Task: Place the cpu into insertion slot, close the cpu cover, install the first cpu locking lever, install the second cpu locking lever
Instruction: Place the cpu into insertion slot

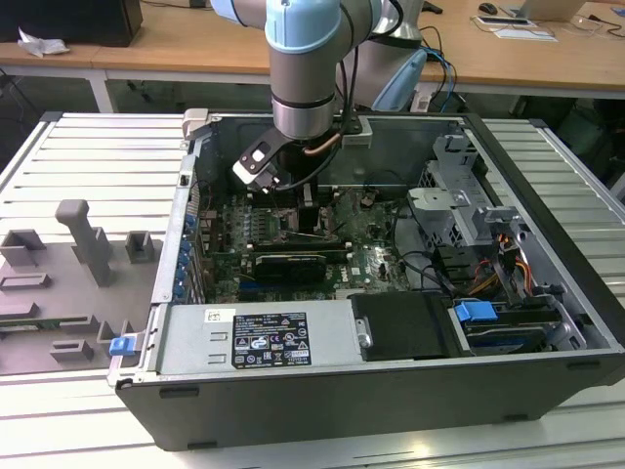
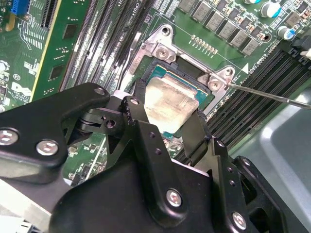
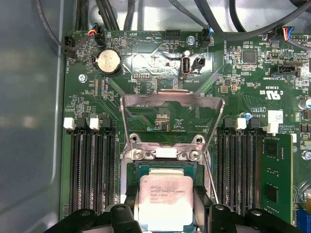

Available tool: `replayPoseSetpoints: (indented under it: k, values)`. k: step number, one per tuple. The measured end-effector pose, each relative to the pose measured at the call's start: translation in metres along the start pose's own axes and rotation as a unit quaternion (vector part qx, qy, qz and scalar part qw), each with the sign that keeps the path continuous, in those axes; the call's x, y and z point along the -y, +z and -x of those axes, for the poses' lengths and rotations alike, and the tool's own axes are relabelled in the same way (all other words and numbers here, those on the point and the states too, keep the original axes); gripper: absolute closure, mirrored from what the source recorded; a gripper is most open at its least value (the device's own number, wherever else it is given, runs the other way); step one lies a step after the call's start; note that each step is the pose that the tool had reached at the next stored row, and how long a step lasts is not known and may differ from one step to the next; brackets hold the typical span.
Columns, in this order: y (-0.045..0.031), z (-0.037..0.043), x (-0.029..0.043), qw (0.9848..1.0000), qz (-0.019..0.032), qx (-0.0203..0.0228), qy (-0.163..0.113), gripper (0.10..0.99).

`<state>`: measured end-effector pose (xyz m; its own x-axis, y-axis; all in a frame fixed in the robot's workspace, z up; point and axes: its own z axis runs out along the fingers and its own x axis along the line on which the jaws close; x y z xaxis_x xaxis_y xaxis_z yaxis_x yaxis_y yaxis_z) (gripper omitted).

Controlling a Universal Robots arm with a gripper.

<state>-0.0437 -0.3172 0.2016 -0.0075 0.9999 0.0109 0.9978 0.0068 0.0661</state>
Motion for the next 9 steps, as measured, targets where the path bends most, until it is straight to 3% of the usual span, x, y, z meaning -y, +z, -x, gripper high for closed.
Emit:
replayPoseSetpoints:
  k: [9]
  values:
    - [0.0007,-0.0001,0.0,1.0,0.0,0.0,0.0,0.549]
